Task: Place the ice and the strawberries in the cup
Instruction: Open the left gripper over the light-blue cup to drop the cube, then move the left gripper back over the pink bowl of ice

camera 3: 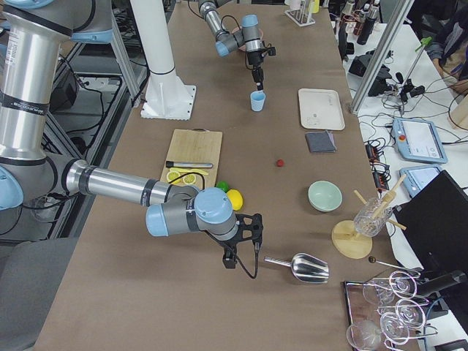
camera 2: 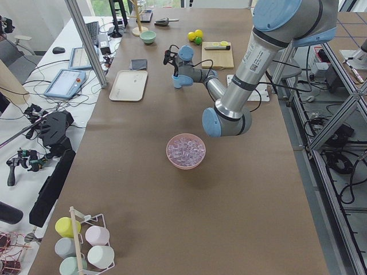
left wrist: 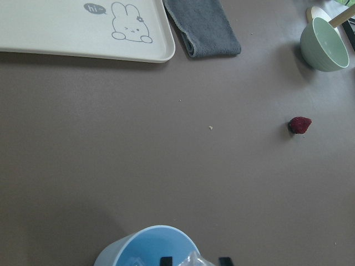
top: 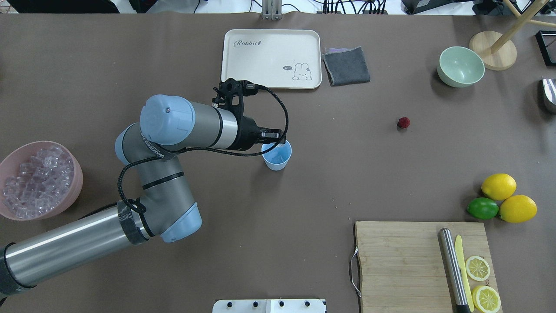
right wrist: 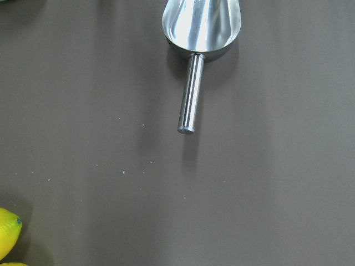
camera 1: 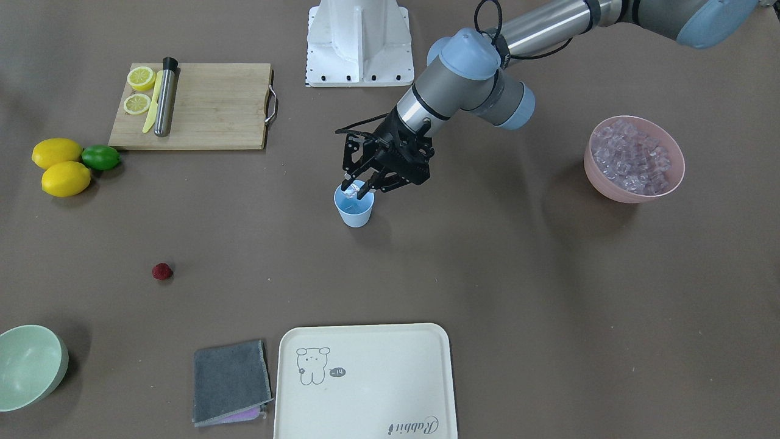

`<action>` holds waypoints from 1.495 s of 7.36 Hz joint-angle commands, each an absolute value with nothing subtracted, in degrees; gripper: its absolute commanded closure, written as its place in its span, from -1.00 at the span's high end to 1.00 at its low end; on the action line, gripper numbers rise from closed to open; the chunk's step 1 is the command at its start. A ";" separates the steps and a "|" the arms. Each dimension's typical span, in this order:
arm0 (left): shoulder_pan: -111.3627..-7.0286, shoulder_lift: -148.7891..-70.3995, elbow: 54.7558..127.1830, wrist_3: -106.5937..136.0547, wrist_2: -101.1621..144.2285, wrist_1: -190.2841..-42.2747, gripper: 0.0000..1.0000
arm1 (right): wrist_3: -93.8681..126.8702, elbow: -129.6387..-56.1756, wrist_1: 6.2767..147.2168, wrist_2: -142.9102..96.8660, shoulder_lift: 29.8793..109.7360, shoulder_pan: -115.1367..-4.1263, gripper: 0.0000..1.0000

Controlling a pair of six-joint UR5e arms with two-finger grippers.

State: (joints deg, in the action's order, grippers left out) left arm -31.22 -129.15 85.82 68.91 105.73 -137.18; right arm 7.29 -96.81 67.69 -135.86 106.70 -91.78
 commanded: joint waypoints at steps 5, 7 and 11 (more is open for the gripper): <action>-33.21 -125.97 88.40 68.29 107.13 -136.76 0.97 | 7.29 -96.24 67.59 -135.62 106.35 -91.23 1.00; -41.26 -119.12 93.93 64.98 116.05 -132.84 1.00 | 7.29 -96.24 67.50 -135.53 106.35 -91.23 1.00; -48.24 -101.40 112.99 44.78 118.30 -112.95 1.00 | 7.29 -96.24 67.41 -135.44 106.35 -91.14 1.00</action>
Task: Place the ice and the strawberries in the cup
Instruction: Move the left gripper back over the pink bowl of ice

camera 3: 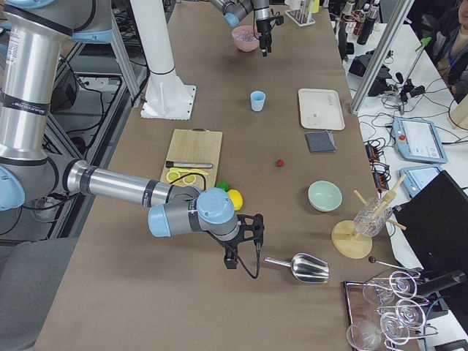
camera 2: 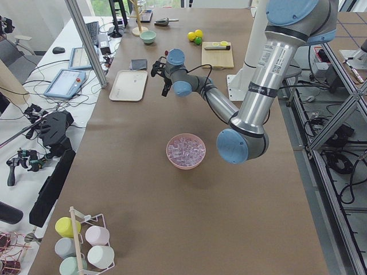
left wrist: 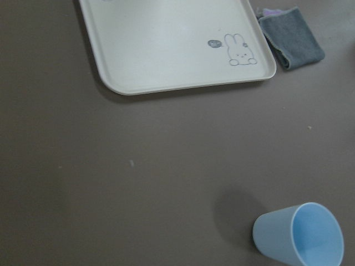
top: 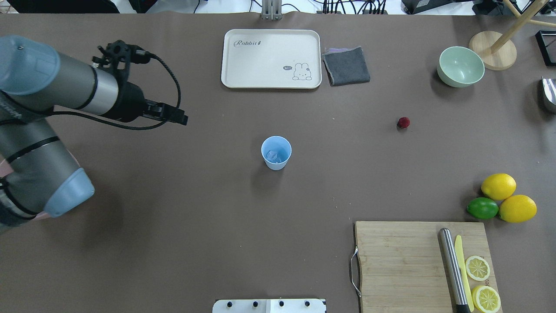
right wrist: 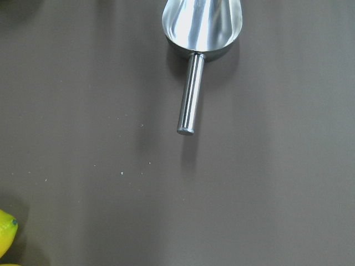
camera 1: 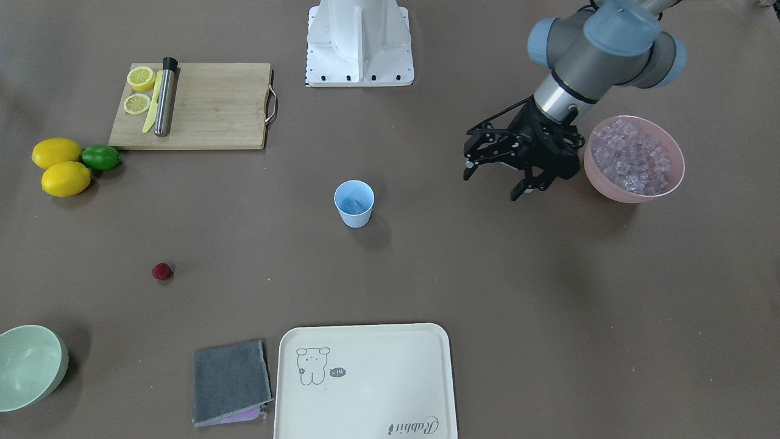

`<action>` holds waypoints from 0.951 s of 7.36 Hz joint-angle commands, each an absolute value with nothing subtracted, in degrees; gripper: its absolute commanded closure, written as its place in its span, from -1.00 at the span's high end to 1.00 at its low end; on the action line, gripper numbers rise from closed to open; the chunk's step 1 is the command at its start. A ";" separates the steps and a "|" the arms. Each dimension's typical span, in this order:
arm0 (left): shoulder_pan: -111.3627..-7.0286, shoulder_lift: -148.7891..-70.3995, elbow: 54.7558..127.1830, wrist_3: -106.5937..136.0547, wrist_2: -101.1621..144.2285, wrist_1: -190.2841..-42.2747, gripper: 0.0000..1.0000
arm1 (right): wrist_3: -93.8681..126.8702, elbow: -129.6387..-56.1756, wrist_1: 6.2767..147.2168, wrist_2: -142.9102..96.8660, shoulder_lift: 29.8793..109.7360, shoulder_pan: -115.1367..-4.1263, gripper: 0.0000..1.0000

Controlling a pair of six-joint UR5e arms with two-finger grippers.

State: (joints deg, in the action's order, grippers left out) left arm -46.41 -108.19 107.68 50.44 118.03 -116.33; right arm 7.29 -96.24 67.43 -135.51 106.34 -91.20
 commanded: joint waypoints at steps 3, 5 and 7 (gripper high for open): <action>-52.37 -85.13 117.24 31.69 118.21 -113.99 1.00 | 7.29 -96.15 67.41 -135.44 106.35 -91.14 1.00; -53.17 -78.78 114.28 28.48 118.13 -120.54 1.00 | 7.21 -96.07 67.41 -135.44 106.35 -91.14 1.00; -52.65 -77.26 104.99 29.09 118.65 -134.67 0.99 | 7.21 -96.06 67.41 -135.44 106.35 -91.14 1.00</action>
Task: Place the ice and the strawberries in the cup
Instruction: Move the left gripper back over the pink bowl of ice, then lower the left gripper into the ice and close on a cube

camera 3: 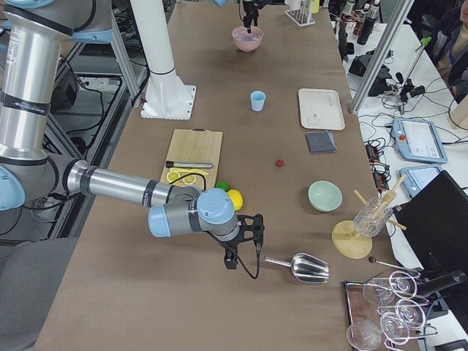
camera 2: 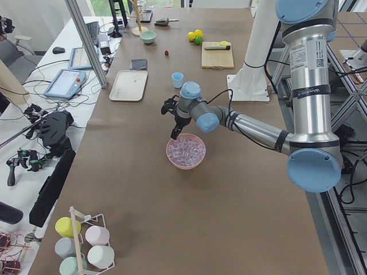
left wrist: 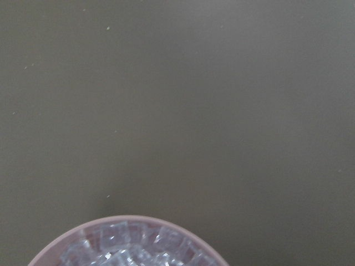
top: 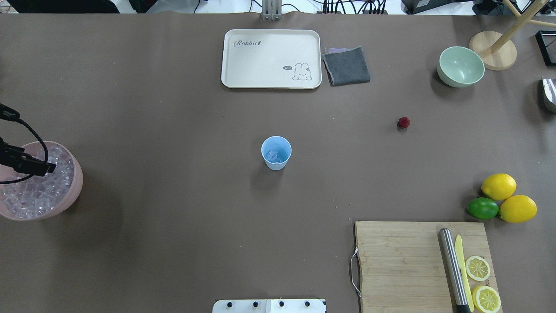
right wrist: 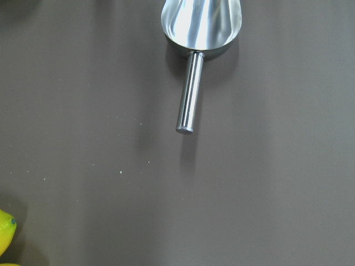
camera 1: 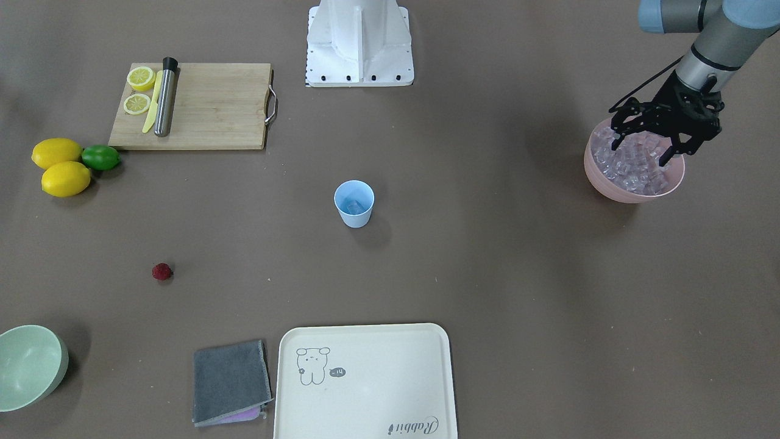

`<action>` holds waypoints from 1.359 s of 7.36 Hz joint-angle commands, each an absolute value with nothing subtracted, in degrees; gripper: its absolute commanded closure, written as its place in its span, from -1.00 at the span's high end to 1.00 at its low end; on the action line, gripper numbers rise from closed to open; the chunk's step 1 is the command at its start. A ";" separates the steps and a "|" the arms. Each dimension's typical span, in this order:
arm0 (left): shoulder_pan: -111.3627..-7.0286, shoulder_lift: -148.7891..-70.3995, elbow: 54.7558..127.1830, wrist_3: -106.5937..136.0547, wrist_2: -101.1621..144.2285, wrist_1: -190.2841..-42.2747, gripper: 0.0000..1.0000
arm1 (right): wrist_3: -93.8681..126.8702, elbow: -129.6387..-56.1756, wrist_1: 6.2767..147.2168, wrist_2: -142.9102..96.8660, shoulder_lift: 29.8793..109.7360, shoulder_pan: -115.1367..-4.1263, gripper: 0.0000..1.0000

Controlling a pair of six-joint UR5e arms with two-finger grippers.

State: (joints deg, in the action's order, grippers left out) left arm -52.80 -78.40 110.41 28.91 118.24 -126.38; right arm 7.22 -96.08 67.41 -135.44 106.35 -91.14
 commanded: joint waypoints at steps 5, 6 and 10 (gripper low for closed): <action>-52.12 -71.46 105.12 29.44 123.49 -140.89 0.33 | 7.21 -96.06 67.33 -135.44 106.35 -91.05 1.00; -51.42 -71.46 105.20 29.44 123.57 -140.98 0.32 | 7.12 -96.06 67.32 -135.44 106.35 -91.05 1.00; -50.98 -73.82 105.12 32.58 126.12 -141.33 0.32 | 7.21 -96.06 67.32 -135.44 106.35 -90.88 1.00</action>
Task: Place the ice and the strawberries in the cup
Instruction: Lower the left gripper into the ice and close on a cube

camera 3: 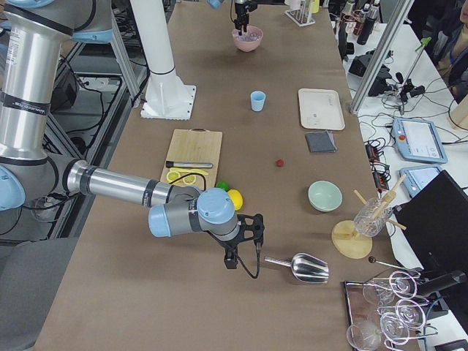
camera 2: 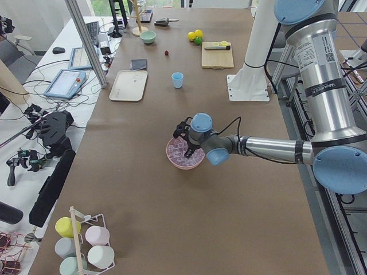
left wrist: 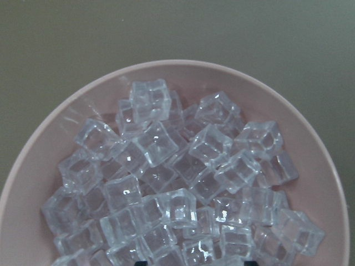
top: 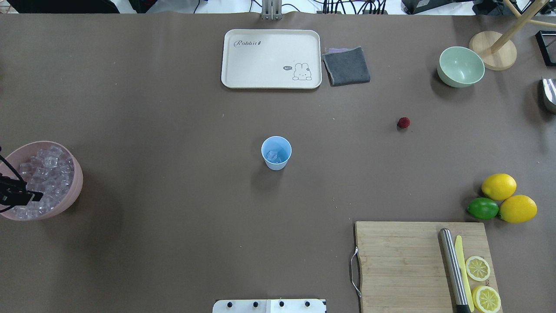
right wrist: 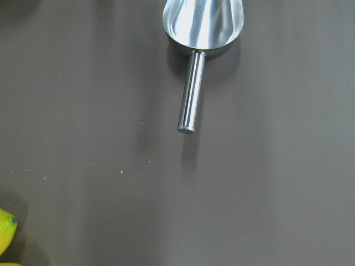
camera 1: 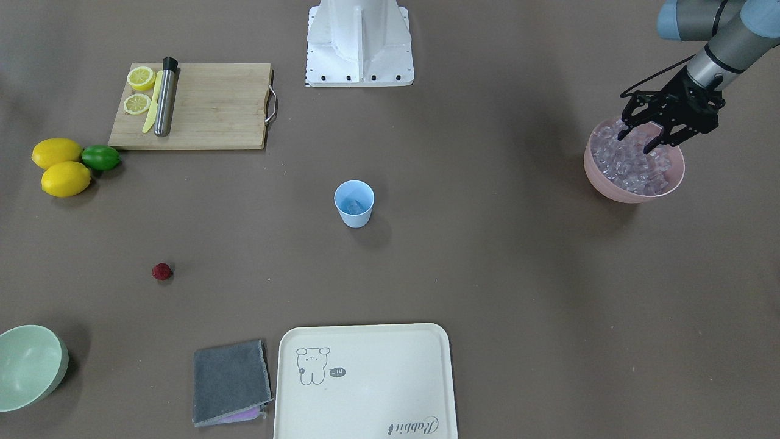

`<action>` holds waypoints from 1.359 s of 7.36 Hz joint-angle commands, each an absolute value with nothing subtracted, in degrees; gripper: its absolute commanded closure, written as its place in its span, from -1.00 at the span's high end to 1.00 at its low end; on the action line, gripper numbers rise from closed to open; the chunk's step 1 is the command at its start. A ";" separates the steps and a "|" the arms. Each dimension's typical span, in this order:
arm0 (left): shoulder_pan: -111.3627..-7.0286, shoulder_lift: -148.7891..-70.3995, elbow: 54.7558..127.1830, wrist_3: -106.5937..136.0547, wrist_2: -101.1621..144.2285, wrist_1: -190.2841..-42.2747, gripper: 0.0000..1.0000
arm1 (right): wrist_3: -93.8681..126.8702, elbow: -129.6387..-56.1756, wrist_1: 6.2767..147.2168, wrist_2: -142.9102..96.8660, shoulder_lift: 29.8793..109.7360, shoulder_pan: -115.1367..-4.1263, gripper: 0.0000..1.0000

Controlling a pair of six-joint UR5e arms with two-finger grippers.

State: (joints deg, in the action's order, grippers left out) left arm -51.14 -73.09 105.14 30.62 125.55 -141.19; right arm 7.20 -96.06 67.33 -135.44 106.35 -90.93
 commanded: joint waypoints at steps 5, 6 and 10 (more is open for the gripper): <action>-49.84 -73.56 104.59 32.69 125.95 -141.33 0.24 | 7.21 -96.06 67.33 -135.35 106.35 -90.79 1.00; -49.40 -73.56 104.59 32.78 125.95 -141.59 0.19 | 7.21 -96.06 67.41 -135.35 106.35 -90.79 1.00; -49.13 -73.30 104.41 32.70 126.03 -142.20 0.07 | 7.29 -96.06 67.41 -135.44 106.35 -90.79 1.00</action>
State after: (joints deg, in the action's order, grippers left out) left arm -49.18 -73.44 104.48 32.76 125.96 -141.86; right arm 7.23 -96.07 67.41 -135.41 106.35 -90.81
